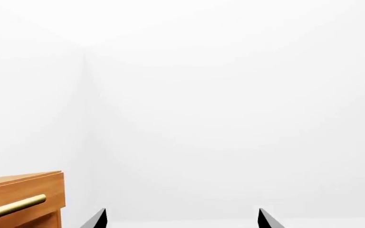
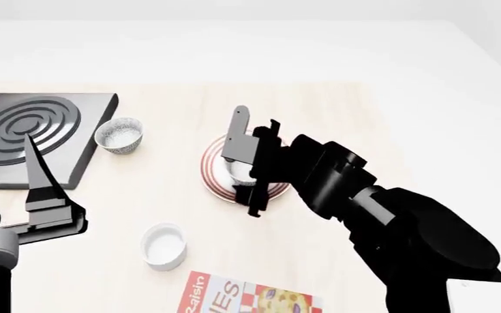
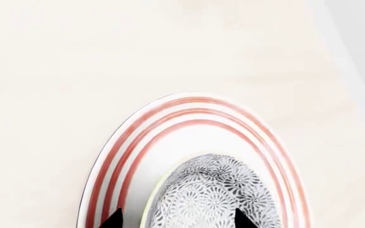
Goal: Pick the akita bowl next to the cookies box and place it on the plate.
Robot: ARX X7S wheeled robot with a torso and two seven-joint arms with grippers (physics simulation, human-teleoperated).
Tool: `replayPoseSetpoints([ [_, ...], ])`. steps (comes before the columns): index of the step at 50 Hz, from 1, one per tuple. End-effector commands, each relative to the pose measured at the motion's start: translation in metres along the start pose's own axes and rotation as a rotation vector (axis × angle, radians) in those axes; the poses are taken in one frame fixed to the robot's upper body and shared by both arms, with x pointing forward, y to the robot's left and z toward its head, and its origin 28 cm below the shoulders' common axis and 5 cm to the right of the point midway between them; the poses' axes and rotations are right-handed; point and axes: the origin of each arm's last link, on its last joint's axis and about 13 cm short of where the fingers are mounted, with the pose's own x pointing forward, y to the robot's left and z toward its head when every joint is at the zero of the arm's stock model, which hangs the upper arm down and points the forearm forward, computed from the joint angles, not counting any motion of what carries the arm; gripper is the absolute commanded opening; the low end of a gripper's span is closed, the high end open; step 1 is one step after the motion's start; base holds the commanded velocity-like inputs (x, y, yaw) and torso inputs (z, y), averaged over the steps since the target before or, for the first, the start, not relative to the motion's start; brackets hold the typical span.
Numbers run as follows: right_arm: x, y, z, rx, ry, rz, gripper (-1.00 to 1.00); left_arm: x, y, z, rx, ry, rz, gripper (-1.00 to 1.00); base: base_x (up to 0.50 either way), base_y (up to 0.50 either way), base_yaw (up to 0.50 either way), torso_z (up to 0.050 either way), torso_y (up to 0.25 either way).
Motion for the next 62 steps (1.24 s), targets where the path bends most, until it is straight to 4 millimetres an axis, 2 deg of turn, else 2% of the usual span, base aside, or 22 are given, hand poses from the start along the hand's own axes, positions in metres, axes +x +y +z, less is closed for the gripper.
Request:
replayPoseSetpoints([
  [1,0.000,0.000,0.002,-0.003,-0.020,-0.011,1.00,0.000,0.000,-0.001,0.001,0.001,-0.001,1.00,0.00,0.00,0.00,0.000,0.000],
  [8,-0.008,-0.004,0.007,0.007,-0.053,-0.017,1.00,0.000,0.000,0.000,0.001,0.000,-0.001,1.00,0.00,0.00,0.00,0.000,0.000],
  [12,-0.019,-0.011,0.019,0.083,-0.163,-0.018,1.00,0.000,0.000,0.000,0.001,0.000,-0.001,1.00,0.00,0.00,0.00,0.000,0.000],
  [17,-0.048,-0.029,0.041,0.215,-0.356,-0.015,1.00,-0.001,0.000,0.000,0.002,0.001,-0.002,1.00,0.00,0.00,0.00,0.000,0.000],
  [18,-0.048,-0.029,0.041,0.215,-0.356,-0.015,1.00,0.000,-0.001,0.000,0.002,0.001,-0.002,1.00,0.00,0.00,0.00,0.000,0.000],
  [23,-0.087,-0.053,0.069,0.296,-0.564,-0.052,1.00,-0.001,-0.001,0.000,0.001,0.000,-0.005,1.00,0.00,0.00,0.00,0.000,0.000],
  [29,-0.131,-0.075,0.081,0.313,-0.705,-0.144,1.00,-0.001,0.000,0.000,0.002,-0.002,-0.003,1.00,0.00,0.00,0.00,0.000,0.000],
  [31,-0.158,-0.082,0.085,0.277,-0.780,-0.215,1.00,-0.001,-0.001,0.000,0.002,-0.002,-0.004,1.00,0.00,0.00,0.00,0.000,0.000],
  [35,-0.197,-0.085,0.088,0.233,-0.885,-0.290,1.00,-0.001,0.000,0.001,0.003,-0.006,-0.004,1.00,0.00,0.00,0.00,0.000,0.000],
  [36,-0.214,-0.083,0.088,0.225,-0.929,-0.335,1.00,-0.001,0.000,0.002,0.005,-0.007,-0.002,1.00,0.00,0.00,0.00,0.000,0.000],
  [38,-0.236,-0.077,0.087,0.197,-0.996,-0.356,1.00,-0.001,0.000,0.002,0.007,-0.009,-0.001,1.00,0.00,0.00,0.00,0.000,0.000],
  [40,-0.272,-0.063,0.085,0.173,-1.091,-0.417,1.00,-0.001,0.000,0.002,0.009,-0.012,-0.001,1.00,0.00,0.00,0.00,0.000,0.000],
  [42,-0.288,-0.051,0.082,0.133,-1.122,-0.450,1.00,0.000,0.000,0.003,0.010,-0.014,-0.002,1.00,0.00,0.00,0.00,0.000,0.000],
  [44,-0.314,-0.028,0.077,0.062,-1.174,-0.513,1.00,-0.004,0.000,-0.001,0.012,-0.017,-0.002,1.00,0.00,0.00,0.00,0.000,0.000],
  [47,-0.338,-0.006,0.071,0.018,-1.219,-0.609,1.00,-0.004,0.000,-0.001,0.015,-0.019,-0.004,1.00,0.00,0.00,0.00,0.000,0.000],
  [48,-0.353,0.009,0.066,-0.004,-1.262,-0.664,1.00,-0.005,-0.001,0.000,0.015,-0.023,-0.006,1.00,0.00,0.00,0.00,0.000,0.000],
  [52,-0.375,0.037,0.055,-0.058,-1.284,-0.813,1.00,-0.005,-0.001,0.002,0.020,-0.030,-0.010,1.00,0.00,0.00,0.00,0.000,0.000],
  [53,-0.386,0.050,0.051,-0.051,-1.338,-0.842,1.00,-0.005,0.000,0.003,0.020,-0.034,-0.011,1.00,0.00,0.00,0.00,0.000,0.000],
  [56,-0.398,0.067,0.046,-0.065,-1.374,-0.909,1.00,-0.005,0.000,0.005,0.022,-0.038,-0.012,1.00,0.00,0.00,0.00,0.000,0.000],
  [60,-0.409,0.090,0.061,-0.121,-1.433,-0.982,1.00,-0.003,0.002,0.015,0.034,-0.085,-0.016,1.00,0.00,0.00,0.00,0.000,0.000],
  [61,-0.380,0.093,0.061,-0.033,-1.429,-0.735,1.00,-0.003,0.003,0.017,0.035,-0.100,-0.017,1.00,0.00,0.00,0.00,0.000,0.000],
  [62,-0.358,0.094,0.053,0.021,-1.410,-0.635,1.00,-0.002,0.005,0.020,0.041,-0.120,-0.018,1.00,0.00,0.00,0.00,0.000,0.000],
])
